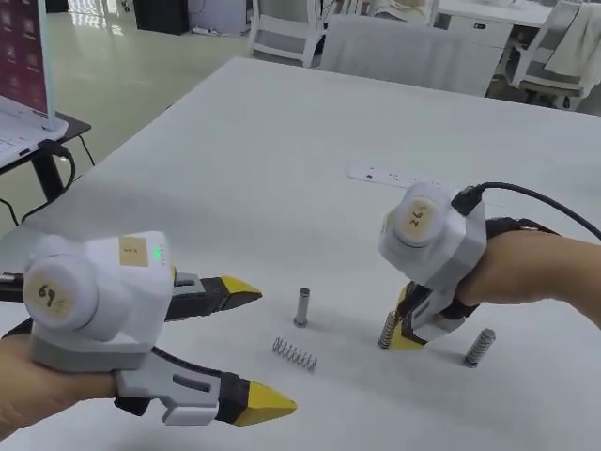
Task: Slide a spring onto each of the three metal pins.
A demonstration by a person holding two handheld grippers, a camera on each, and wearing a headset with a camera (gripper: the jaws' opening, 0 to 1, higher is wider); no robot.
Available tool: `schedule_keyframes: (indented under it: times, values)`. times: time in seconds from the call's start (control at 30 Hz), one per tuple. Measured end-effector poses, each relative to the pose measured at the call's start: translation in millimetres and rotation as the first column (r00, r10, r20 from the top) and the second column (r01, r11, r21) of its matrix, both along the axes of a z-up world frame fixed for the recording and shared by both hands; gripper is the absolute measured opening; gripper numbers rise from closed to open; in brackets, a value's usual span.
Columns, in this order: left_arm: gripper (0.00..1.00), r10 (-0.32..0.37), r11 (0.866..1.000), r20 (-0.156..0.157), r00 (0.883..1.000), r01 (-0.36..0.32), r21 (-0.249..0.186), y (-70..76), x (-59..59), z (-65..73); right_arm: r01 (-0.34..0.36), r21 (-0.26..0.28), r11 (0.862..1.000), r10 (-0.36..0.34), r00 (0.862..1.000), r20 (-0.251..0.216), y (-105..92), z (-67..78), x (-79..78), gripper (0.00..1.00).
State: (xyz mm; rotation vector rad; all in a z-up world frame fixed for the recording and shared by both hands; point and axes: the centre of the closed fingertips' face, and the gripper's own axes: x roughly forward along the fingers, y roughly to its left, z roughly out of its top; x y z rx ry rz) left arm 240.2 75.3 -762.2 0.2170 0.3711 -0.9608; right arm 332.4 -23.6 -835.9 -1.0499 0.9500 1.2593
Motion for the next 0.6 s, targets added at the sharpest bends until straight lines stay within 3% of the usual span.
schedule_keyframes:
  times: [0.43, 0.6]
  values:
    - [0.66, 0.004, 1.000, -0.001, 1.000, -0.004, 0.004, 1.8, 0.2, -1.5, -0.005, 0.026, 1.000, 0.004, 0.999, 0.035, 5.1, 11.5, 2.2, 0.23]
    - [0.66, 0.003, 1.000, -0.001, 1.000, -0.003, 0.007, 2.2, -0.1, -2.3, -0.024, 0.042, 0.999, 0.023, 1.000, 0.020, 10.6, 15.4, -7.2, 0.25]
